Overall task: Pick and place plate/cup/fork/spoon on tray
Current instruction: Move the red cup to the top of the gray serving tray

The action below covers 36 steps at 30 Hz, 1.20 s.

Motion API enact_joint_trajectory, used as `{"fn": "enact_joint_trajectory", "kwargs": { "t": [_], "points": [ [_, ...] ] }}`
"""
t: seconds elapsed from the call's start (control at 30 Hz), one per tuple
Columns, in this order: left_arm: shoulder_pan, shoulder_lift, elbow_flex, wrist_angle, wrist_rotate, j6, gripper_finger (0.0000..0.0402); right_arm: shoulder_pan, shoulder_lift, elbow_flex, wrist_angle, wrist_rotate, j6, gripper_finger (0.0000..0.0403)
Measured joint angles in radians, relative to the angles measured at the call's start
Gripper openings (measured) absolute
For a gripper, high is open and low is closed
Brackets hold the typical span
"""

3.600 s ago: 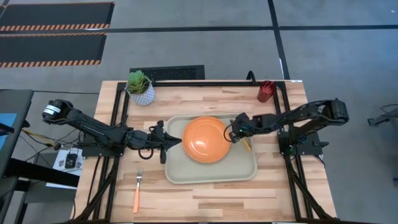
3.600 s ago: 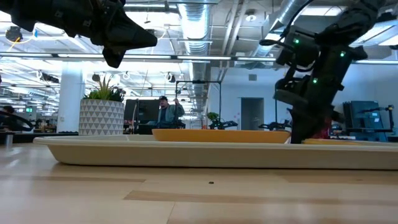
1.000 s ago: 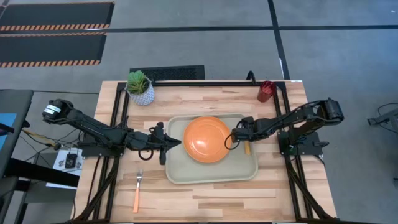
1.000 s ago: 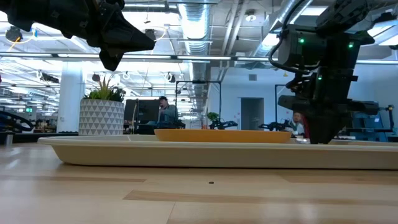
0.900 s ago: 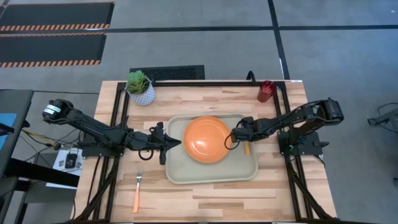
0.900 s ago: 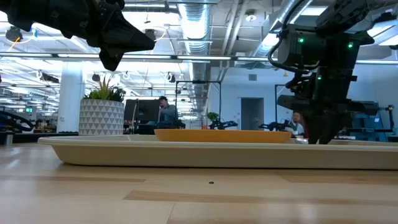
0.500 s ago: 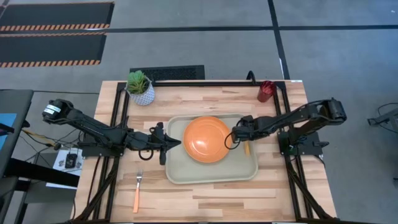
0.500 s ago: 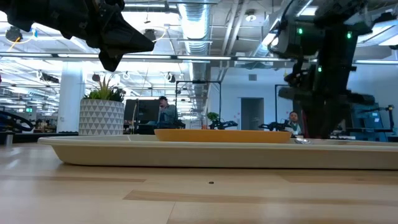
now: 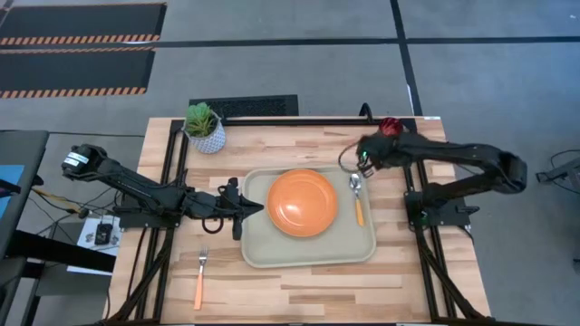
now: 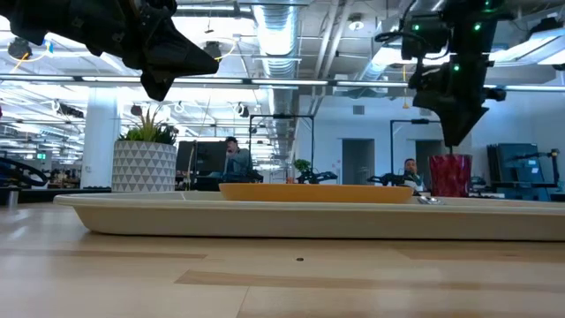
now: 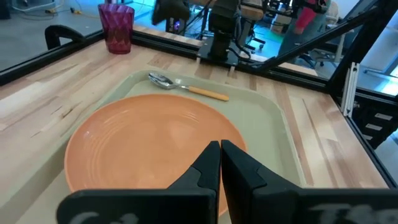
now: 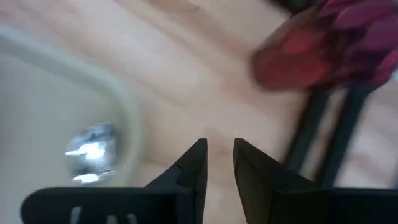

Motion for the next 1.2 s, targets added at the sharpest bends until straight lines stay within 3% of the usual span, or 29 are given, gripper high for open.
{"fn": "enact_joint_trajectory", "kwargs": {
  "t": [0.13,0.33,0.47,0.57,0.77,1.03,1.1,1.2],
  "points": [
    [0.0,0.0,0.0,0.0,-0.001,0.011,0.0,-0.135,0.003,0.0,0.039,0.014,-0.208,0.0121],
    [0.0,0.0,0.0,0.001,-0.002,0.012,0.0,-0.281,0.067,0.0,0.102,0.14,-0.368,0.0194],
    [0.0,0.0,0.0,0.001,-0.002,0.012,0.0,-0.347,0.101,0.0,0.16,0.137,-0.45,0.0227],
    [0.0,0.0,0.0,0.001,-0.002,0.012,0.0,-0.382,0.123,0.0,0.212,0.096,-0.506,0.0229],
    [0.0,0.0,0.0,0.001,-0.002,0.012,0.0,-0.411,0.181,0.0,0.263,0.005,-0.572,0.0173],
    [0.001,0.0,0.0,-0.015,-0.011,0.026,0.0,-0.387,0.206,0.0,0.262,-0.015,-0.638,0.0027],
    [0.001,-0.005,0.0,-0.027,-0.026,0.034,0.0,-0.365,0.187,0.013,0.252,-0.014,-0.641,0.0013],
    [0.001,-0.028,0.0,-0.053,-0.036,0.034,0.0,-0.314,0.157,0.066,0.218,-0.017,-0.632,0.0026]
  ]
}}
